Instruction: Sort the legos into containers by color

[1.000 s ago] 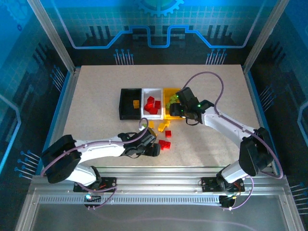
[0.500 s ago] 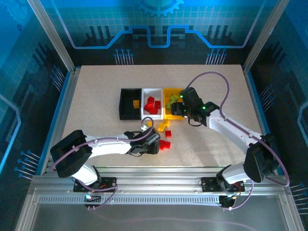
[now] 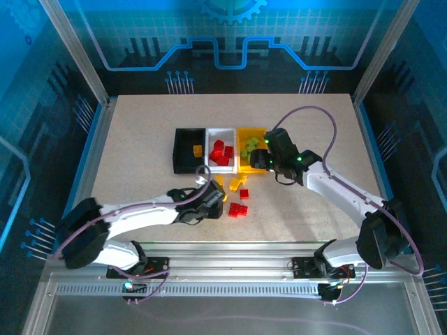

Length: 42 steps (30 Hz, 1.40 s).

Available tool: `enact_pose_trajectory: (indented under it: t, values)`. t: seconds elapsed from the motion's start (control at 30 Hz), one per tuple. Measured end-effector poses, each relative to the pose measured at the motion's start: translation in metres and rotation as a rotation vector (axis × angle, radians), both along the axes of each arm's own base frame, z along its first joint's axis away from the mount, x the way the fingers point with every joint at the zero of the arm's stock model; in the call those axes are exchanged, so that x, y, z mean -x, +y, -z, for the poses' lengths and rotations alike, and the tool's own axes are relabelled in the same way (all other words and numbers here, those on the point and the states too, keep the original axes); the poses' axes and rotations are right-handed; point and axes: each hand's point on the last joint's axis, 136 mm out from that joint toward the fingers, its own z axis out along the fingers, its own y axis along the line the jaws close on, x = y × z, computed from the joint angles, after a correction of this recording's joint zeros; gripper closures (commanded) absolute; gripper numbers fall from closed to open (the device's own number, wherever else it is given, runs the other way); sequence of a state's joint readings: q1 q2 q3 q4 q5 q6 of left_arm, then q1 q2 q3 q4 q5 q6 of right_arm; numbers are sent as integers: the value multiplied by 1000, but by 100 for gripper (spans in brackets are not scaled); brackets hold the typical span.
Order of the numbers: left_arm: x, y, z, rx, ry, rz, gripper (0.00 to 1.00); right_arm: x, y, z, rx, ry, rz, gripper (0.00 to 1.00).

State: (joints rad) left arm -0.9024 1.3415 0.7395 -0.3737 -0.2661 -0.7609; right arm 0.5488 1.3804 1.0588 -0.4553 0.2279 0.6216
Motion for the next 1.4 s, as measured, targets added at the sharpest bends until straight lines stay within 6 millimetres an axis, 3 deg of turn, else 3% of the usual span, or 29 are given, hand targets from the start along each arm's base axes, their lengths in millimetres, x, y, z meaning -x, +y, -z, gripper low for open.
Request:
enact_pose_trajectory:
  t: [0.17, 0.3, 0.4, 0.6, 0.63, 0.77, 0.97, 1.13, 1.27, 1.33, 1.4]
  values:
    - [-32, 47, -61, 89, -131, -155, 65, 3, -2, 0, -7, -3, 5, 32]
    - [-72, 83, -87, 72, -190, -276, 66, 5, -3, 5, -4, 5, 6, 32]
    - [-103, 101, -84, 22, -189, -335, 67, 7, -5, 9, -3, 14, 12, 32]
    - [-163, 119, -54, -86, -136, -414, 68, 10, -8, 9, -8, 14, 18, 32]
    - [-170, 121, -50, -96, -130, -423, 65, 11, -9, 8, -10, 11, 18, 32]
    - [-193, 120, -38, -121, -111, -439, 40, 13, -10, -1, -24, -11, 18, 32]
    - [-196, 113, -46, -94, -123, -436, 25, 18, -14, -7, -34, -26, 20, 31]
    - [-186, 90, -85, -31, -202, -384, 11, 18, -16, -9, -41, -29, 30, 31]
    - [-151, 56, -117, 45, -267, -272, 3, 20, -17, -6, -41, -24, 34, 31]
    - [-131, 38, -118, 70, -266, -208, 3, 21, -18, -4, -40, -19, 36, 31]
    - [-111, 20, -104, 77, -227, -136, 2, 22, -19, 0, -41, -11, 36, 31]
